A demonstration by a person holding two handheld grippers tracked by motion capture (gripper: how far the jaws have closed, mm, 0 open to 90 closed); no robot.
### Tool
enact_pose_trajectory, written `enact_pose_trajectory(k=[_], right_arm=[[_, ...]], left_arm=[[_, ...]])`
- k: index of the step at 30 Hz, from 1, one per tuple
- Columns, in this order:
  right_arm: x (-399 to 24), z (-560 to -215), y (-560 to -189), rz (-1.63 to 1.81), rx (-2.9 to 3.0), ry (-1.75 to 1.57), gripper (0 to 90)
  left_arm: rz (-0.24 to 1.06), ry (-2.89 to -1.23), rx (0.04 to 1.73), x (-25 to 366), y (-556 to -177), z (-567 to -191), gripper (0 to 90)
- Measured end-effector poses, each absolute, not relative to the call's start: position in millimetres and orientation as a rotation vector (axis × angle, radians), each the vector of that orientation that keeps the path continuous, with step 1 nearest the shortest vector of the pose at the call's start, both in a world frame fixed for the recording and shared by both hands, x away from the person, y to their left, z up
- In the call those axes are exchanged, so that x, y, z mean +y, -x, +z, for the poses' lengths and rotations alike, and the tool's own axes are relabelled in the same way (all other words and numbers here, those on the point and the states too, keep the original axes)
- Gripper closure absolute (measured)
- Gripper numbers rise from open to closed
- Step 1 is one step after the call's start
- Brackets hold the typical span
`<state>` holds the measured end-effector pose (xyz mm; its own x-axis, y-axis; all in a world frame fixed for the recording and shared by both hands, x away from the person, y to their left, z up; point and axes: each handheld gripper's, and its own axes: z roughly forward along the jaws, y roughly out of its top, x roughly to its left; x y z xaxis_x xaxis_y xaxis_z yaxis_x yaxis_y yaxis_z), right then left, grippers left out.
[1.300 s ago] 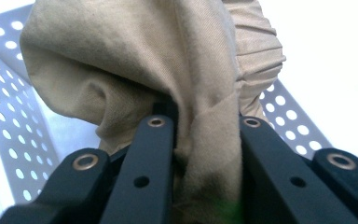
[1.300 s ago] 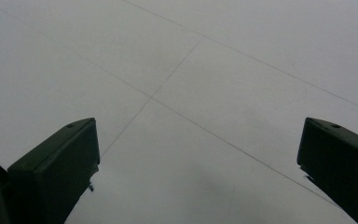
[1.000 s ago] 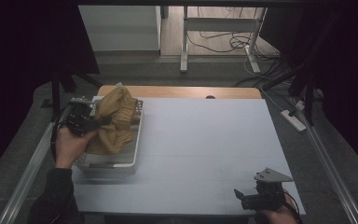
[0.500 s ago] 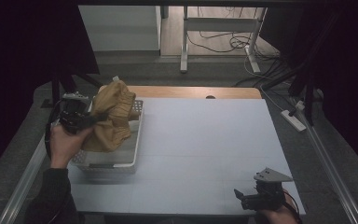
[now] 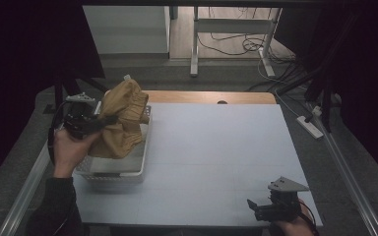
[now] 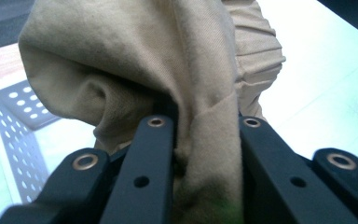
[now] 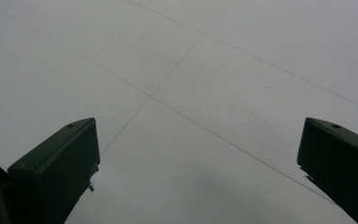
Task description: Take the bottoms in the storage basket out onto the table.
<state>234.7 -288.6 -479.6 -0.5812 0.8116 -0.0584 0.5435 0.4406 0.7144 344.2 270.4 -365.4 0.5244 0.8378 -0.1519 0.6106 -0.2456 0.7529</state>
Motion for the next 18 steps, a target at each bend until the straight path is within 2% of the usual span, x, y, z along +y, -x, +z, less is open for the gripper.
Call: enact_pose_trajectory(k=[18], right_arm=[[-288.7,-479.8,-235.2,0.929,2.305,-1.153,0.0]], left_arm=[[0.344,-1.995,1.108,249.9,-349.8,-349.0,82.3]])
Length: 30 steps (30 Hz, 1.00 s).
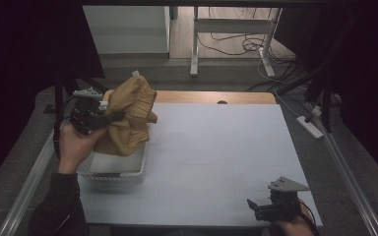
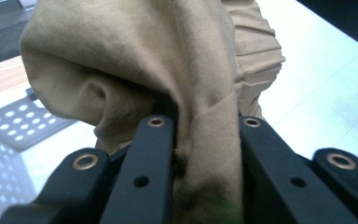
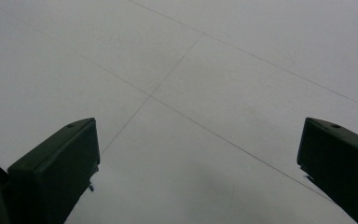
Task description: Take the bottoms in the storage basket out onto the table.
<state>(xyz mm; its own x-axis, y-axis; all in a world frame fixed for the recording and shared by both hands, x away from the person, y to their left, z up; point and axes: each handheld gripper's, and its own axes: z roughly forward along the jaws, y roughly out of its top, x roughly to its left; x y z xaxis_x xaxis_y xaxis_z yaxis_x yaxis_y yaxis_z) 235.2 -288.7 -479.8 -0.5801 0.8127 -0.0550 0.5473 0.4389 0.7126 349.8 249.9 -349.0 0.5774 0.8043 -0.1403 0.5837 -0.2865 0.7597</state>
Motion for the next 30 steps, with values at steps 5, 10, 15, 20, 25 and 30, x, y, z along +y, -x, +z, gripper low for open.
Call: enact_pose_trajectory(k=[5,10,15,20,25,30], right_arm=[[-289.0,-479.8,-235.3,0.932,2.304,-1.153,0.0],[-289.4,-479.6,-235.3,0.931,2.305,-1.155,0.0],[-289.4,-479.7,-235.3,0.933,2.306,-1.154,0.0],[-289.2,-479.7,-235.3,0.931,2.306,-1.155,0.0],[-289.3,-479.7,-235.3,0.932,2.307,-1.153,0.0],[-289.3,-479.7,-235.2,0.933,2.307,-1.151,0.0]], left_arm=[[0.333,-2.012,1.074,237.5,-352.2,-343.9,82.3],[0.330,-2.030,1.051,227.2,-355.7,-341.7,82.3],[0.321,-2.047,1.030,216.8,-359.2,-340.9,82.3],[0.314,-2.061,1.010,205.9,-362.0,-340.4,82.3],[0.303,-2.075,0.987,193.6,-365.0,-341.2,82.3],[0.294,-2.092,0.969,182.3,-369.1,-342.4,82.3]])
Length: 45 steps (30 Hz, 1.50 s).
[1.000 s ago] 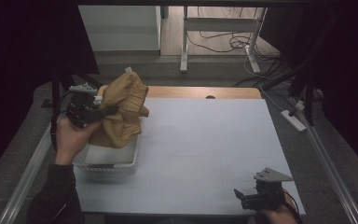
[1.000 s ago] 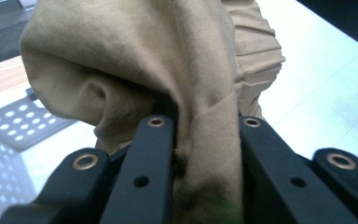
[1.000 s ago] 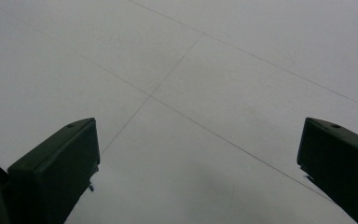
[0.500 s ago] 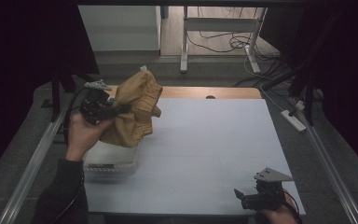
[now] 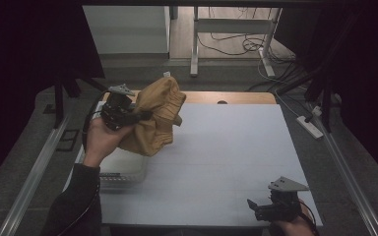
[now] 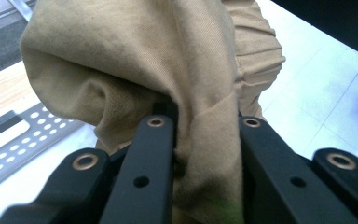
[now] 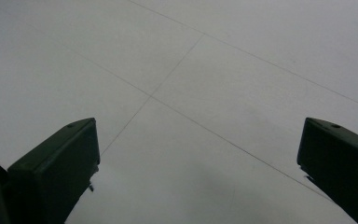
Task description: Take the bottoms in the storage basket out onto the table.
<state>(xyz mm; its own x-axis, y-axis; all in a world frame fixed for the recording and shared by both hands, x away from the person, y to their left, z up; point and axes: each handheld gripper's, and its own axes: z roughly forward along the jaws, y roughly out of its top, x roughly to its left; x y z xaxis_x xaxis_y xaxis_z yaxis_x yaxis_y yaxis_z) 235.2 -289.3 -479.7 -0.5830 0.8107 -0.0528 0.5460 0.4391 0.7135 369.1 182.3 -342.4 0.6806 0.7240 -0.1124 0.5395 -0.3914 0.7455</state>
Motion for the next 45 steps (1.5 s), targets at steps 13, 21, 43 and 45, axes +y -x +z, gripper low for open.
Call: enact_pose_trajectory(k=[13,21,43,45], right_arm=[[-289.2,-479.7,-235.0,0.934,2.309,-1.148,0.0],[-289.0,-479.8,-235.0,0.935,2.309,-1.147,0.0],[-288.3,-479.9,-234.7,0.928,2.317,-1.138,0.0],[-288.2,-479.9,-234.7,0.927,2.318,-1.138,0.0]], left_arm=[[0.253,-2.119,0.928,156.5,-382.5,-349.0,82.2],[0.237,-2.146,0.903,139.6,-389.1,-355.3,82.2],[0.158,-2.227,0.866,88.1,-410.7,-389.9,82.1],[0.146,-2.229,0.870,84.0,-412.5,-394.3,82.1]])
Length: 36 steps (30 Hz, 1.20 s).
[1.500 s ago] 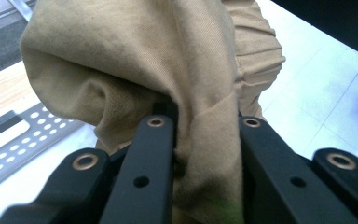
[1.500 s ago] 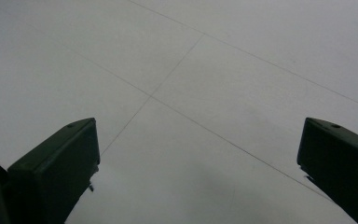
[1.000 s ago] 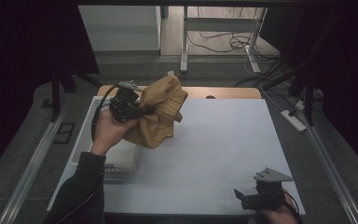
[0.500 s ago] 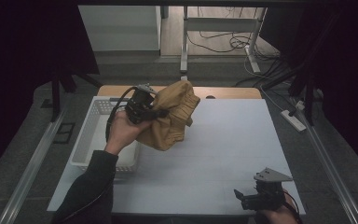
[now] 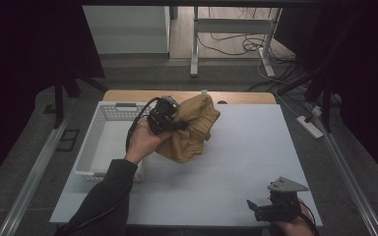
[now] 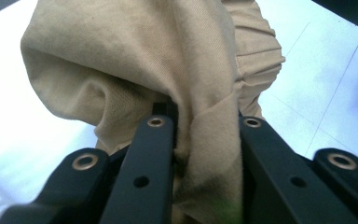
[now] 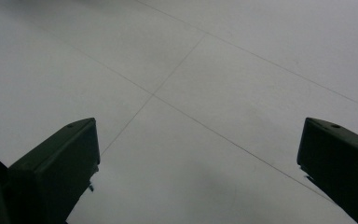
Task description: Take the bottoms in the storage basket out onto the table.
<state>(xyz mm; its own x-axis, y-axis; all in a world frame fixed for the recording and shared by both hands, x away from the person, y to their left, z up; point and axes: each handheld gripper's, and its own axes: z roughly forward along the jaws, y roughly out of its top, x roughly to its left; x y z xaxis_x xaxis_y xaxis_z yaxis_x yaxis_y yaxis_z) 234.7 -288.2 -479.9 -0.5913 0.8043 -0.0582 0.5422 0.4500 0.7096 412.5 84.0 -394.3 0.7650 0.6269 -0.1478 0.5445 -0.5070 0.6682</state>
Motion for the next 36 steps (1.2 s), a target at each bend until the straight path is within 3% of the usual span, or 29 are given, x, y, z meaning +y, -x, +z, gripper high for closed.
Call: enact_pose_trajectory(k=[26,36], right_arm=[[-287.4,-480.1,-234.4,0.923,2.327,-1.123,0.0],[-286.5,-480.3,-234.2,0.915,2.330,-1.121,0.0]], left_arm=[[-0.006,-2.361,0.905,32.2,-426.1,-471.7,79.7],[0.006,-2.397,0.907,24.1,-425.6,-493.8,76.8]])
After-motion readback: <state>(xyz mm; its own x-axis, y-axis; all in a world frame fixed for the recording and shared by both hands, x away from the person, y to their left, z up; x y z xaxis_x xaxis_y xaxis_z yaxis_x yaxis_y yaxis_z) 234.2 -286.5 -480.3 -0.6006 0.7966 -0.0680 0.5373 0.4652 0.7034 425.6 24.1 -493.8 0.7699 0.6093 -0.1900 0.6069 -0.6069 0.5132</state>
